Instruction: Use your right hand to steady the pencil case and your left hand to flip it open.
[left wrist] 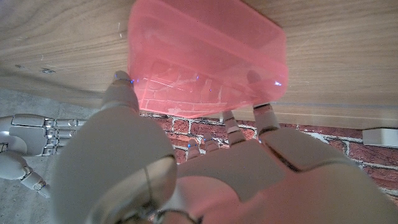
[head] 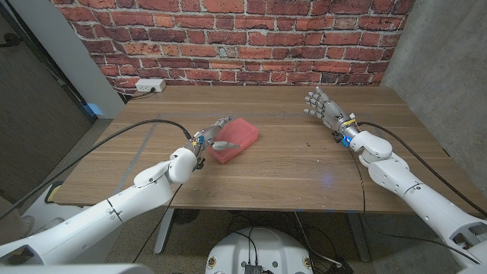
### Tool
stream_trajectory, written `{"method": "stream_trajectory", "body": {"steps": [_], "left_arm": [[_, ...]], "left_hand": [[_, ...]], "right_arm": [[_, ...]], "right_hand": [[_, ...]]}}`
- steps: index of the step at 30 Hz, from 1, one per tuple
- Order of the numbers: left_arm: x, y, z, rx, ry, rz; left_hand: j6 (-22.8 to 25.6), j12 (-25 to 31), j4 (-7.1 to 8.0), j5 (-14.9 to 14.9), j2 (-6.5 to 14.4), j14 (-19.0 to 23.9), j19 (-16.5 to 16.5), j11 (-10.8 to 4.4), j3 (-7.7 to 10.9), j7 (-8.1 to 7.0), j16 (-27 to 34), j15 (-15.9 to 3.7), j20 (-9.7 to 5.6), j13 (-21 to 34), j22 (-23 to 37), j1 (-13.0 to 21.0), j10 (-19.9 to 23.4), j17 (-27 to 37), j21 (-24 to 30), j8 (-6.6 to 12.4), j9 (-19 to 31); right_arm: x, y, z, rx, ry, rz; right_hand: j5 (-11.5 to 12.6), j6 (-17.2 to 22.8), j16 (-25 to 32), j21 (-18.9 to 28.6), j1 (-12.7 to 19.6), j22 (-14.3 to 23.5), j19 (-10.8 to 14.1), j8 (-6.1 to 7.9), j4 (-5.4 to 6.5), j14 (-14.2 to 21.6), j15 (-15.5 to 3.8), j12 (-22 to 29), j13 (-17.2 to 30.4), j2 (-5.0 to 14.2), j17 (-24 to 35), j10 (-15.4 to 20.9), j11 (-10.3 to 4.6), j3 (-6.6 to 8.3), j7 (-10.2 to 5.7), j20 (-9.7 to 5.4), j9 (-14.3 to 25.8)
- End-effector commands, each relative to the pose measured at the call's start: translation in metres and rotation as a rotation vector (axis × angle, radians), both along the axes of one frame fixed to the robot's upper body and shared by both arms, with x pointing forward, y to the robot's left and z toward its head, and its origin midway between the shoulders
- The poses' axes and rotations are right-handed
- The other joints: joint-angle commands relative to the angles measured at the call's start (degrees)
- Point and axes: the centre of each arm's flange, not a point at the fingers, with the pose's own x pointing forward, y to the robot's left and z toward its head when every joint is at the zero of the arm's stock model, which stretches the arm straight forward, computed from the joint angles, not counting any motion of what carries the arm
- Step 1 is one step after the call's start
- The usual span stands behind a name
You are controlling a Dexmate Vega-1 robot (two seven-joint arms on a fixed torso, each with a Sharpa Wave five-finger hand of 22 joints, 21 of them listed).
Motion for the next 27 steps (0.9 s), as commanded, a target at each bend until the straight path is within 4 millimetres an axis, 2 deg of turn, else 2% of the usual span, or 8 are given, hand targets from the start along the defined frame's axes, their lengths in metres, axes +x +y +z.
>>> {"method": "stream_trajectory", "body": {"steps": [1,5,6,13,16,19,24,27], "left_arm": [[0.008,-0.009,0.007,0.015,0.002,-0.063],[0.009,-0.009,0.008,-0.007,-0.029,-0.088],[0.01,-0.009,0.008,-0.016,-0.039,-0.101],[0.013,-0.011,0.011,-0.099,-0.056,-0.176],[0.013,-0.011,0.013,-0.126,-0.064,-0.192],[0.014,-0.01,0.016,-0.152,-0.074,-0.202],[0.013,-0.003,0.02,-0.198,-0.111,-0.196],[0.014,0.002,0.025,-0.249,-0.116,-0.22]], "left_hand": [[2.7,0.5,-3.93,2.9,7.8,2.7,12.8,0.58,6.05,-0.13,2.2,-1.42,-10.35,0.8,1.5,14.2,-3.4,2.8,4.3,1.22,0.5],[5.1,1.0,-4.15,5.8,7.3,5.0,14.0,1.05,8.0,-0.1,4.6,-2.86,-12.1,1.3,2.9,19.5,-1.9,5.7,7.5,1.99,0.9],[6.8,1.3,-4.18,7.2,6.8,6.9,14.3,0.97,8.66,-0.07,6.1,-4.14,-12.64,1.6,3.7,21.9,-0.7,7.1,9.2,2.61,1.0],[10.4,1.7,-4.0,10.8,5.7,8.4,13.7,1.73,9.5,0.0,10.6,-5.24,-14.61,2.6,7.6,28.6,1.5,12.8,15.5,3.84,1.6],[10.5,1.3,-4.02,12.9,5.0,9.7,11.5,2.48,9.55,0.12,14.8,-5.71,-15.28,3.5,11.7,34.0,1.8,17.7,21.6,3.55,2.1],[11.6,0.9,-4.14,14.3,5.7,10.4,8.8,3.01,10.36,0.25,18.1,-5.31,-15.64,4.3,13.3,40.7,2.0,21.4,26.5,3.63,2.5],[12.3,0.4,-4.0,14.2,5.9,9.7,6.5,3.36,9.5,0.28,20.8,-5.26,-16.14,4.9,14.5,44.5,2.2,23.9,30.8,3.62,2.8],[12.4,0.0,-4.57,14.2,5.9,9.3,4.3,3.63,9.26,0.35,24.3,-6.16,-17.73,5.3,15.2,46.5,2.3,27.2,33.7,3.27,2.9]], "right_arm": [[-0.001,-0.007,-0.001,0.049,0.003,-0.02],[-0.002,-0.011,-0.002,0.07,0.006,-0.025],[-0.002,-0.011,-0.003,0.069,0.004,-0.029],[-0.004,-0.013,-0.004,0.083,0.006,-0.034],[-0.004,-0.014,-0.004,0.088,0.005,-0.039],[-0.005,-0.015,-0.004,0.094,0.005,-0.042],[-0.006,-0.016,-0.004,0.095,0.002,-0.047],[-0.006,-0.017,-0.004,0.099,0.005,-0.049]], "right_hand": [[0.3,0.0,0.4,-0.1,0.0,0.2,0.5,0.28,-0.02,-0.1,0.55,0.6,0.1,0.46,0.1,0.2,-0.32,-0.27,-0.05,0.0,0.3],[0.3,0.1,0.4,-0.2,0.0,0.2,0.8,0.31,-0.04,0.0,0.66,0.7,0.1,0.49,0.1,0.3,-0.36,-0.28,-0.06,-0.02,0.3],[0.3,0.1,0.4,-0.2,0.0,0.2,0.9,0.31,-0.05,0.0,0.68,0.7,0.1,0.5,0.1,0.3,-0.48,-0.29,-0.07,-0.03,0.3],[0.3,0.2,0.5,-0.3,0.0,0.2,1.3,0.37,-0.06,0.3,0.82,0.7,0.1,0.51,0.1,0.4,-0.56,-0.34,-0.08,-0.03,0.2],[0.3,0.3,0.5,-0.4,0.0,0.2,1.4,0.38,-0.06,0.3,0.79,0.8,0.1,0.53,0.1,0.3,-0.51,-0.36,-0.14,-0.01,0.2],[0.3,0.3,0.5,-0.4,0.0,0.2,1.5,0.37,-0.05,0.3,0.79,0.8,0.1,0.55,0.1,0.3,-0.61,-0.37,-0.14,0.02,0.2],[0.3,0.4,0.4,-0.5,0.0,0.2,1.6,0.42,-0.06,0.3,0.8,0.8,0.1,0.59,0.1,0.3,-0.77,-0.39,-0.19,0.05,0.2],[0.3,0.4,0.4,-0.6,0.0,0.2,1.7,0.42,-0.05,0.3,0.81,0.7,0.1,0.62,0.1,0.2,-0.84,-0.4,-0.26,0.06,0.2]]}}
